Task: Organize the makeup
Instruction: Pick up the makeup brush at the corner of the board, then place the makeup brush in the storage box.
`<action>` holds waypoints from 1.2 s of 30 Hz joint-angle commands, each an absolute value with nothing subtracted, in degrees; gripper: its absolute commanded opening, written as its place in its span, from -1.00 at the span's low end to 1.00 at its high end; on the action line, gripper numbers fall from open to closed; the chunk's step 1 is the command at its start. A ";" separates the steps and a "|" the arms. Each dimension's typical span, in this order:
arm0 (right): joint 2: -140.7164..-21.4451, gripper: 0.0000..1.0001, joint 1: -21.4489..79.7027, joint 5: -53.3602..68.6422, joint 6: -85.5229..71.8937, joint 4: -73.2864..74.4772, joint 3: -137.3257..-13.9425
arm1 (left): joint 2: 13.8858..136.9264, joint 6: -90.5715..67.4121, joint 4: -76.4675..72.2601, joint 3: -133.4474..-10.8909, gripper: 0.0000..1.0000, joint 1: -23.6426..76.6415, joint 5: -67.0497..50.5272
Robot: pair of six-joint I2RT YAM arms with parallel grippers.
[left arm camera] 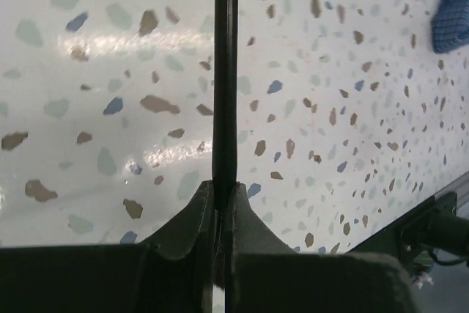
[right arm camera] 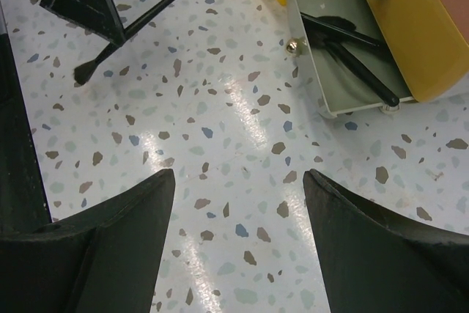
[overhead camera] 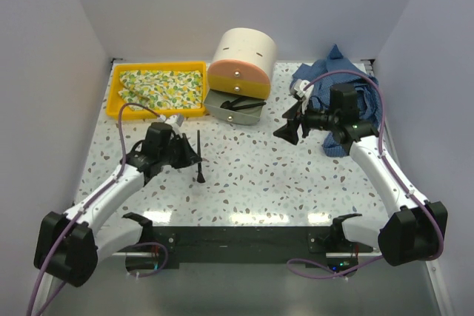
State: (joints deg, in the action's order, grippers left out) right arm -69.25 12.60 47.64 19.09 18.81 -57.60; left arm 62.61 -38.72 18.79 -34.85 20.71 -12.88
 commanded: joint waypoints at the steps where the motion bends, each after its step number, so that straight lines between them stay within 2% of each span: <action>1: -67.76 0.50 12.13 49.66 18.72 17.32 -57.57 | 58.18 -23.84 11.86 -36.64 -1.00 21.09 -20.39; 10: -67.41 0.50 12.04 49.75 18.63 17.40 -57.57 | 64.41 -7.48 16.96 -48.42 -1.00 21.27 -21.18; 22: -67.68 0.50 11.95 49.83 19.07 17.75 -57.74 | 75.66 14.49 12.31 -61.86 -1.00 26.80 -17.76; 32: -67.76 0.50 11.87 50.01 19.42 18.11 -57.83 | 85.33 42.59 6.07 -69.52 -1.00 28.83 -18.28; 36: -67.68 0.50 11.86 50.01 19.42 18.11 -57.83 | 91.39 46.14 7.29 -74.96 -1.00 28.83 -16.44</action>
